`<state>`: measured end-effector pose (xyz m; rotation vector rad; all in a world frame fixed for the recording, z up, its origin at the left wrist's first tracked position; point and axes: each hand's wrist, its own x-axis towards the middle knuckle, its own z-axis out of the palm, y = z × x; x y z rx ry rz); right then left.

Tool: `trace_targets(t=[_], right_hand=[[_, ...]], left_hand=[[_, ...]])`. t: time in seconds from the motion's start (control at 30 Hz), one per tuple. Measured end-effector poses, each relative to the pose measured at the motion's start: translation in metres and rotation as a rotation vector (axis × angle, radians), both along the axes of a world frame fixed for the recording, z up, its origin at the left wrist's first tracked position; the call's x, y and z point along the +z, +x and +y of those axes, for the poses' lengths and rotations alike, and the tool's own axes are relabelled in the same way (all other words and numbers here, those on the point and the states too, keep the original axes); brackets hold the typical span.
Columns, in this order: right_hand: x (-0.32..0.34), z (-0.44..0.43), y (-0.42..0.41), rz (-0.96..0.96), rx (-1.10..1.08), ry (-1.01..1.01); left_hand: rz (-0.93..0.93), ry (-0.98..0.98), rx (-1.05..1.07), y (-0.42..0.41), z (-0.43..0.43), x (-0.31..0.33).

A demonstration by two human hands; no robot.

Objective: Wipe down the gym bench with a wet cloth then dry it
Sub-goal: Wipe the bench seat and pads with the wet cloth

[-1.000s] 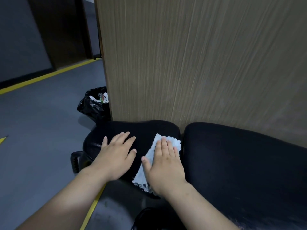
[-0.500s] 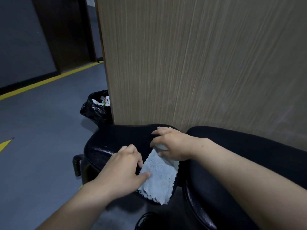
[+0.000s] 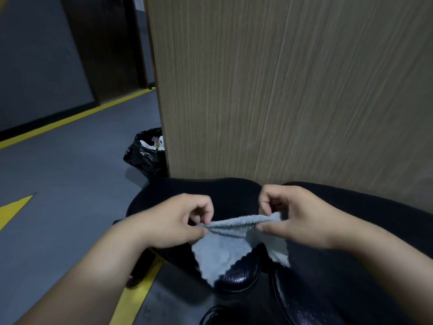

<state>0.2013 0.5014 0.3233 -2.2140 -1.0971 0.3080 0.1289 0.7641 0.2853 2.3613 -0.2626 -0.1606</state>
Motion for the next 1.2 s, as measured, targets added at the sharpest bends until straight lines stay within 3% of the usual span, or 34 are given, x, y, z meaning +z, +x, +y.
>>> trace_targets(t=[0.1,0.2,0.3,0.37,0.43,0.5,0.63,0.7,0.77,0.83,0.9,1.07,1.2], right_hand=[[0.003,-0.009,-0.010,0.261,0.009,0.266],[-0.006,-0.003,-0.009,0.537,-0.104,0.528],[-0.022,0.015,0.007,0.902,-0.332,0.668],[-0.037,0.028,0.021,0.927,-0.516,0.573],[-0.050,0.039,0.034,0.840,-0.651,0.443],[-0.061,0.044,0.043,0.638,-0.702,0.328],[-0.069,0.042,0.049,-0.165,-0.649,0.014],[-0.071,0.041,0.049,-0.468,-0.517,-0.032],[-0.070,0.040,0.048,-0.502,-0.361,0.000],[-0.068,0.042,0.046,-0.409,-0.230,-0.058],[-0.073,0.042,0.045,-0.341,-0.166,-0.130],[-0.085,0.036,0.034,-0.234,-0.186,-0.174],[-0.074,0.026,0.017,-0.291,-0.196,-0.242]], left_hand=[[0.081,-0.300,-0.052,0.004,0.016,0.013],[0.031,-0.548,0.033,0.014,0.026,0.017],[-0.119,-0.316,0.299,0.039,0.025,0.005],[-0.184,-0.092,0.401,0.058,0.020,-0.006],[-0.151,0.040,0.411,0.073,0.015,-0.020],[-0.088,0.062,0.413,0.081,0.009,-0.030],[-0.119,0.050,0.411,0.084,0.002,-0.035],[-0.127,0.093,0.410,0.082,0.005,-0.037],[-0.147,0.165,0.391,0.078,0.006,-0.036],[-0.226,0.226,0.319,0.072,0.002,-0.033],[-0.250,0.157,0.220,0.065,-0.006,-0.034],[-0.237,0.278,0.206,0.044,-0.017,-0.054],[-0.213,0.439,0.273,0.030,-0.033,-0.046]])
